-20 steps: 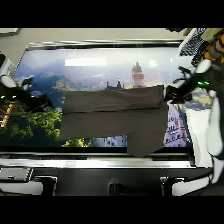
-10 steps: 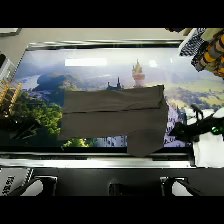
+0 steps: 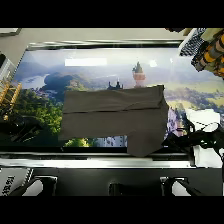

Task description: Fold the clothes and pants, and hang the long-sleeved shirts on hangers.

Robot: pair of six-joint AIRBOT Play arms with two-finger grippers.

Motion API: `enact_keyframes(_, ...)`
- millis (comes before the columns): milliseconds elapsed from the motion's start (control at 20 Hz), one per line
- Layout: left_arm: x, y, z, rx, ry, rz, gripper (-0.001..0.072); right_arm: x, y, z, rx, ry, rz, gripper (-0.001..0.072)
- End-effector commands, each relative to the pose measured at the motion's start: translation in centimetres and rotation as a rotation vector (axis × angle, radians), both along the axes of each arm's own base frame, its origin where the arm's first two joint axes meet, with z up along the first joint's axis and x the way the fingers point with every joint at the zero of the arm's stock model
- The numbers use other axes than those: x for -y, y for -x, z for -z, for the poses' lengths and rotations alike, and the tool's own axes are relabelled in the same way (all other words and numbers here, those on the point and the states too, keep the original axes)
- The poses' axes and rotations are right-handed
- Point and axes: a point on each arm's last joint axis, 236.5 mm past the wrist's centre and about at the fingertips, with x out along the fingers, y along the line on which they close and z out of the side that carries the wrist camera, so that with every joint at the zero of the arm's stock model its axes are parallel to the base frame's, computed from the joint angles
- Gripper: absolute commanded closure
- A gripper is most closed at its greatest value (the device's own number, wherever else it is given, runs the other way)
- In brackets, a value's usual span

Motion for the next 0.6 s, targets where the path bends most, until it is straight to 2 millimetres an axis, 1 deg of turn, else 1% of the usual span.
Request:
enact_keyframes(0,0.2,-0.4,-0.1,0.017,0.009,-0.009,0.0172,-0.4,-2.1,0.0,0.079,-0.018,0.057,0.0365)
enact_keyframes(50,0.1,-0.4,-0.1,0.017,0.008,-0.010,0.0172,-0.5,-2.2,-0.1,0.084,-0.022,0.061,0.0367)
enact_keyframes(150,0.1,-0.4,0.0,0.016,0.007,-0.010,0.0172,-0.8,-1.6,0.2,0.066,-0.032,0.061,0.0372)
enact_keyframes(300,0.1,-0.4,0.0,0.017,0.006,-0.010,0.0172,-1.6,0.4,1.3,0.008,-0.054,0.052,0.0380)
enact_keyframes(400,0.1,-0.4,0.0,0.018,0.006,-0.010,0.0172,-1.6,0.6,1.6,0.008,-0.049,0.059,0.0466)
enact_keyframes(500,0.1,-0.4,0.0,0.018,0.005,-0.008,0.0172,-1.7,-0.3,1.5,0.036,-0.052,0.086,0.0633)
enact_keyframes(550,0.1,-0.2,0.4,0.013,0.006,0.000,0.0172,-1.7,-0.8,1.4,0.049,-0.058,0.101,0.0681)
